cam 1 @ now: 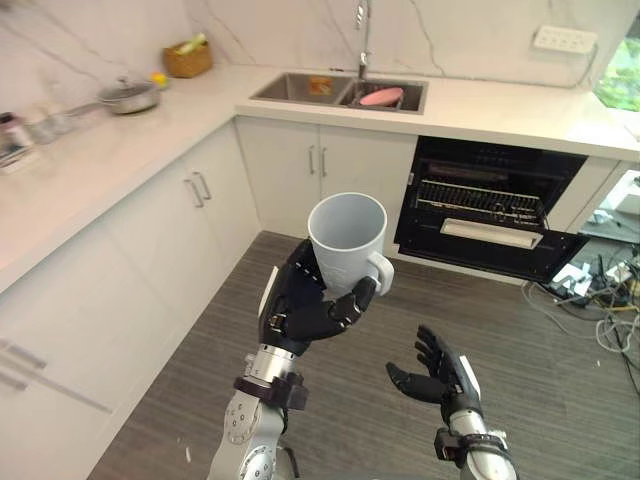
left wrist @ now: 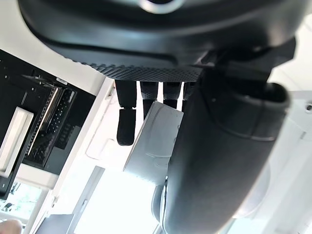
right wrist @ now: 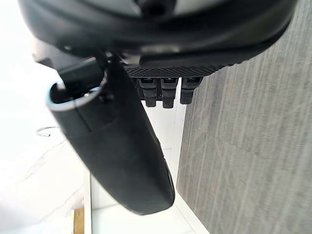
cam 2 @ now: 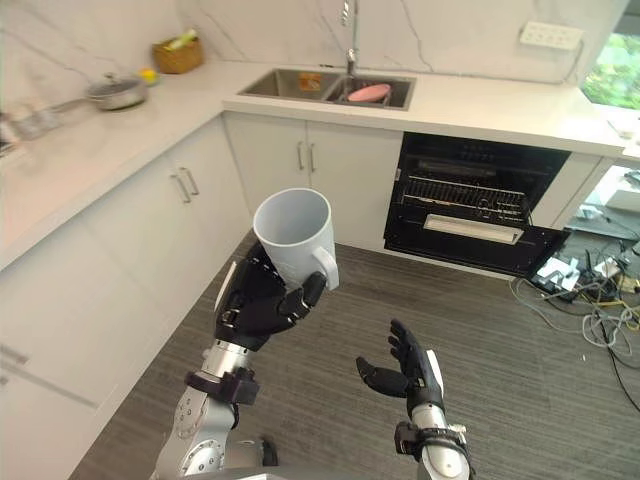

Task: Walk over to the sink, pick up the cup, carry it to the dishwasher, place the cup inside the dishwasher, then close the dishwasher door

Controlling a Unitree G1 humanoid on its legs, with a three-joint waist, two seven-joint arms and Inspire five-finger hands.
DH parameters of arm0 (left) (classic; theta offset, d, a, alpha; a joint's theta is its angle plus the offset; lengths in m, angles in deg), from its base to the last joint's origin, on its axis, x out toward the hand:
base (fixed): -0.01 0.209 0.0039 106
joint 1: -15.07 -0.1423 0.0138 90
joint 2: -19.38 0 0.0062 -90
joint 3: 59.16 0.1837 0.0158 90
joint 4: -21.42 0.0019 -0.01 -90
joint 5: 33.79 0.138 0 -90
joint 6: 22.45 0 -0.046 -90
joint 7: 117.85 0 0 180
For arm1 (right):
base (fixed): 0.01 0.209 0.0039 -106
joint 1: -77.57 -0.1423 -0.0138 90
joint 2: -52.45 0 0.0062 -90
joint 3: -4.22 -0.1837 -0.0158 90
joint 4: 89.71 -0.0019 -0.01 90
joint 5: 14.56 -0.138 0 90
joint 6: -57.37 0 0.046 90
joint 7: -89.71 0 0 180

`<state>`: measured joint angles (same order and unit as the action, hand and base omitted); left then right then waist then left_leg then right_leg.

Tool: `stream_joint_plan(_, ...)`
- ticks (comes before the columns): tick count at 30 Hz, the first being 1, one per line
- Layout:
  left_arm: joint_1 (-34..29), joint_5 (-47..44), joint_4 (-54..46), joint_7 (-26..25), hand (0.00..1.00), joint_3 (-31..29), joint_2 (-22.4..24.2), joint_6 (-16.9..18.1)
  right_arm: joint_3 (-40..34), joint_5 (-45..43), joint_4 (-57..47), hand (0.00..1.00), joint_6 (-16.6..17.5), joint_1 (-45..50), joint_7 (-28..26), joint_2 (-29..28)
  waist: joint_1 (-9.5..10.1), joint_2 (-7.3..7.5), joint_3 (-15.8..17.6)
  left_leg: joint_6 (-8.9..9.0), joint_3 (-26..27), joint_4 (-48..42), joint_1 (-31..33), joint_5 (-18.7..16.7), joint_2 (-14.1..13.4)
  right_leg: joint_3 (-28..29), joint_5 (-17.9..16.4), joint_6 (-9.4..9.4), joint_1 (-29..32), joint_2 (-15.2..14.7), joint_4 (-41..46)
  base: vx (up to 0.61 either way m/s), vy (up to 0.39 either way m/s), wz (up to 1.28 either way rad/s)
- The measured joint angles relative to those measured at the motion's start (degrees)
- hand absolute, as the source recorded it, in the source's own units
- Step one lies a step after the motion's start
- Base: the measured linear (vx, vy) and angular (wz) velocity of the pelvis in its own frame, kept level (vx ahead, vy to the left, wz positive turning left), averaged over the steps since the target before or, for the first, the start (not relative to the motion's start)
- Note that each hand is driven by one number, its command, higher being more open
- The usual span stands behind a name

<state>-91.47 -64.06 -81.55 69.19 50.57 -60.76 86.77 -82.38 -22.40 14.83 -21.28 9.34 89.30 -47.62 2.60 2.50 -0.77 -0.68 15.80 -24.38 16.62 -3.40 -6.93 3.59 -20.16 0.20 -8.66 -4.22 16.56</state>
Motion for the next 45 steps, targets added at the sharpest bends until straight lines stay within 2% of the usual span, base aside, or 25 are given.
stream_joint_plan(2, -0.5, 0.0, 0.0, -0.8, 0.30, -2.1, 0.0, -0.2, 0.0, 0.0, 1.2, 0.90, 0.0, -0.3, -0.6, -2.0, 0.18, 0.78, 0.7, -2.23, 0.7, -11.8, 1.7, -5.1, -1.6, 3.2, 3.6, 1.13, -1.5, 0.3, 4.3, 0.68, 0.349, -0.43)
stream_joint_plan(3, -0.9, 0.1, 0.2, -0.9, 0.30, -2.5, -0.3, 0.1, -0.1, 0.0, 1.7, 0.90, 0.1, 0.0, -0.8, -2.8, 0.49, 1.41, 1.0, -1.08, 1.2, -13.8, 1.3, -7.6, -0.6, 3.0, 4.1, 1.55, -0.7, 0.0, 10.7, 0.59, 0.431, -0.65)
stream_joint_plan(4, -1.9, -0.1, 0.3, -0.8, 0.30, -2.7, -0.5, 1.1, 0.0, 0.0, 3.1, 0.90, 0.8, 0.2, -0.9, -3.0, 0.41, 2.42, 1.3, -2.47, 3.6, -6.4, -4.8, -10.3, 1.6, 1.6, 6.8, 7.84, 5.3, -2.3, 29.7, 0.54, 0.353, -0.55)
stream_joint_plan(5, -2.6, -0.2, 0.9, -0.9, 0.30, -3.5, -1.1, 1.4, 0.6, 0.0, 5.0, 0.90, 0.8, -0.8, -1.0, -4.0, -0.13, 4.98, 1.0, -2.97, 4.6, -6.1, -7.9, -12.4, 3.6, 1.4, 8.7, 7.76, 9.9, -5.3, 41.1, 0.44, 0.287, -0.43)
stream_joint_plan(6, -2.9, -0.2, 1.6, -1.0, 0.30, -3.8, -1.0, 1.4, 0.8, 0.0, 5.7, 0.90, 0.8, -0.9, -1.2, -4.2, -0.47, 5.21, 1.2, -2.98, 5.0, -6.0, -9.9, -13.5, 4.0, -0.3, 8.5, 6.45, 12.3, -6.6, 46.1, 0.53, 0.156, -0.29)
stream_joint_plan(7, -3.6, -0.1, 3.9, -1.1, 0.30, -4.1, -0.9, 1.4, 1.0, 0.0, 7.2, 0.90, 1.0, -0.9, -1.7, -4.1, -1.10, 3.93, 1.9, -2.48, 5.3, -3.7, -15.3, -14.9, 3.6, -4.8, 6.8, 3.56, 15.2, -7.5, 49.6, 0.51, 0.153, -0.22)
stream_joint_plan(8, -4.2, -0.1, 5.4, -1.2, 0.30, -4.4, -0.9, 1.4, 1.3, 0.0, 7.8, 0.90, 1.1, -0.7, -1.8, -4.1, -2.00, 2.50, 2.3, -2.04, 5.3, 0.3, -19.9, -15.0, 2.8, -8.7, 5.3, 2.45, 17.8, -6.7, 47.9, 0.51, 0.153, -0.19)
stream_joint_plan(12, -3.9, -0.1, 5.4, -2.2, 0.30, -4.9, -1.9, 1.3, 1.5, -0.6, 6.4, 0.90, 4.0, -0.7, -1.9, -3.8, -4.31, 1.43, 3.0, 0.22, 5.6, 8.6, -28.1, -14.8, 1.7, -18.7, 4.9, 2.51, 25.6, -5.3, 28.3, 0.51, 0.081, 0.01)
stream_joint_plan(13, -3.8, -0.2, 5.4, -2.4, 0.30, -5.1, -2.1, 1.1, 1.5, -1.4, 5.5, 0.90, 4.8, -0.7, -1.9, -3.6, -5.21, 1.23, 3.2, 0.96, 5.5, 10.2, -30.3, -15.0, 1.6, -20.4, 6.7, 2.36, 26.5, -4.3, 19.7, 0.54, -0.023, 0.09)
stream_joint_plan(15, -3.6, -0.2, 5.5, -2.4, 0.30, -5.7, -2.1, 1.0, 1.3, -1.8, 3.0, 0.90, 6.0, -0.1, -1.9, -3.6, -5.69, 1.51, 3.4, 3.60, 4.8, 10.4, -33.0, -16.5, 2.3, -21.7, 15.5, -0.38, 26.9, -2.5, 7.8, 0.56, -0.053, 0.03)
stream_joint_plan(16, -3.4, -0.2, 7.0, -2.1, 0.30, -5.8, -1.9, 1.1, 1.2, -1.9, 1.9, 0.90, 7.3, 0.6, -2.0, -3.0, -6.06, 1.19, 3.2, 5.29, 3.3, 9.9, -35.3, -17.6, 2.6, -21.4, 21.7, -5.76, 26.6, -2.0, 7.0, 0.49, -0.063, -0.15)
stream_joint_plan(18, -3.2, -0.1, 9.0, -2.2, 0.30, -5.8, -0.3, 0.8, 1.1, -2.1, 0.7, 0.90, 7.3, -0.2, -2.1, -1.3, -6.15, -2.29, 3.4, 6.18, 2.6, 6.4, -35.7, -16.6, -0.3, -22.2, 18.6, -6.48, 25.6, 0.1, 8.9, 0.64, -0.087, -0.30)
stream_joint_plan(20, -2.9, 0.0, 9.0, -2.5, 0.30, -5.4, 0.8, 0.9, 1.1, -2.2, -1.6, 0.90, 7.3, -0.9, -2.0, -0.6, -6.25, -3.33, 4.5, 5.98, 2.6, -1.0, -33.4, -13.8, -2.1, -22.0, 16.1, -6.75, 24.1, 2.2, 8.7, 0.50, -0.123, -0.36)
stream_joint_plan(22, -2.6, 0.7, 9.1, -2.9, 0.30, -4.7, 1.4, 1.0, 1.5, -2.3, -4.8, 0.90, 7.3, -0.7, -1.7, -0.2, -5.99, -3.95, 7.1, 2.60, 2.3, -22.8, -27.4, -2.3, -8.2, -19.8, 13.6, -7.18, 16.4, 5.8, 4.1, 0.51, -0.129, -0.58)
stream_joint_plan(24, -2.5, 1.2, 9.2, -3.1, 0.30, -3.6, 1.3, 1.0, 1.6, -2.9, -6.1, 0.90, 7.3, -0.9, -1.6, 0.0, -4.83, -4.59, 6.4, 3.05, 1.8, -32.7, -20.5, -5.7, -11.7, -17.7, 12.4, -8.04, 12.8, 8.3, 0.7, 0.36, 0.011, -0.72)
stream_joint_plan(26, -2.2, 1.3, 9.4, -2.7, 0.30, -2.9, 1.1, 1.0, 1.1, -3.9, -7.6, 0.90, 7.3, -1.6, -1.6, 0.7, -4.83, -4.28, 5.8, 1.82, 2.2, -30.0, -12.8, -11.7, -11.1, -15.1, 12.2, -8.50, 9.4, 8.5, -3.1, 0.40, 0.027, -0.59)
stream_joint_plan(30, -2.2, 1.2, 9.7, -2.1, 0.30, -3.3, 1.2, 0.5, 0.5, -6.0, -8.5, 0.90, 7.0, -2.2, -2.0, 1.7, -2.98, -4.08, 5.7, 2.78, -3.5, -5.9, -8.1, -13.2, -2.6, -7.7, 12.6, -6.80, 4.4, 6.4, -6.8, 0.43, 0.119, -0.88)
stream_joint_plan(32, -2.2, 1.3, 9.5, -2.6, 0.30, -3.8, 1.3, 0.3, 0.3, -6.1, -8.5, 0.90, 6.8, -2.6, -2.4, 2.0, -1.92, -4.03, 5.8, 3.43, -8.6, 6.7, -6.4, -7.9, 1.1, -3.0, 11.8, -5.27, 3.8, 4.9, -7.0, 0.41, 0.234, -1.09)
stream_joint_plan(33, -2.3, 1.3, 9.4, -2.9, 0.30, -3.8, 1.3, 0.2, 0.4, -6.1, -8.6, 0.90, 6.7, -2.5, -2.6, 2.0, -1.89, -4.11, 5.7, 3.36, -8.6, 8.9, -6.4, -5.6, 1.2, -2.1, 11.1, -4.07, 3.3, 4.8, -7.0, 0.37, 0.253, -0.99)
stream_joint_plan(34, -2.5, 1.8, 9.2, -3.1, 0.30, -3.8, 1.3, -0.1, 0.4, -6.1, -9.5, 0.90, 6.6, -1.4, -3.2, 2.0, -1.81, -4.87, 5.2, 2.54, -7.7, 11.7, -6.6, 1.0, 0.3, -0.7, 8.9, -1.98, 2.1, 5.1, -6.9, 0.38, 0.301, -0.82)
stream_joint_plan(35, -2.8, 2.2, 9.2, -3.1, 0.30, -3.6, 1.3, -0.4, 0.6, -6.0, -9.8, 0.90, 5.9, -0.2, -3.4, 1.3, -2.01, -4.39, 4.2, 2.78, -6.3, 9.8, -7.1, 3.0, 0.1, 0.7, 7.0, -0.82, 1.2, 4.2, -5.6, 0.37, 0.316, -0.72)
stream_joint_plan(38, -3.0, 2.3, 8.4, -3.0, 0.30, -3.5, 0.4, -0.5, 1.2, -6.0, -12.7, 0.90, 5.6, 2.7, -3.7, -0.7, -2.28, -1.10, 3.6, 1.40, -3.3, 9.5, -8.9, -0.1, 2.2, 1.1, 5.6, 1.48, 1.7, 1.1, -3.3, 0.32, 0.277, -0.46)
stream_joint_plan(41, -3.3, 2.3, 8.4, -3.2, 0.30, -3.6, 0.4, -0.6, 1.7, -6.1, -14.0, 0.90, 5.6, 3.6, -4.9, -1.8, -1.97, -0.16, 3.4, 0.22, -0.3, 9.5, -11.9, -3.3, 3.6, 0.0, 5.4, 2.58, 2.9, -1.1, 2.3, 0.16, 0.201, -0.39)
stream_joint_plan(44, -4.4, 2.3, 8.4, -3.3, 0.30, -5.0, 0.3, -0.3, 2.7, -6.0, -12.4, 0.90, 5.7, 2.7, -6.8, -2.7, -1.78, -0.08, 3.3, -0.69, 3.4, 12.2, -16.9, -4.6, 4.0, -7.6, 6.0, 4.94, 7.5, -4.2, 13.9, 0.15, 0.159, -0.72)
stream_joint_plan(45, -1.7, 2.3, 10.5, -5.6, 0.30, -8.1, -1.4, 0.0, 3.5, -5.5, -5.2, 0.90, 5.7, -4.2, -7.9, -1.2, -2.24, 1.19, 3.4, 0.04, 4.3, 11.8, -16.3, -5.1, 3.0, -19.5, 9.4, 3.61, 8.0, -5.3, 0.1, 0.17, 0.031, -0.81)
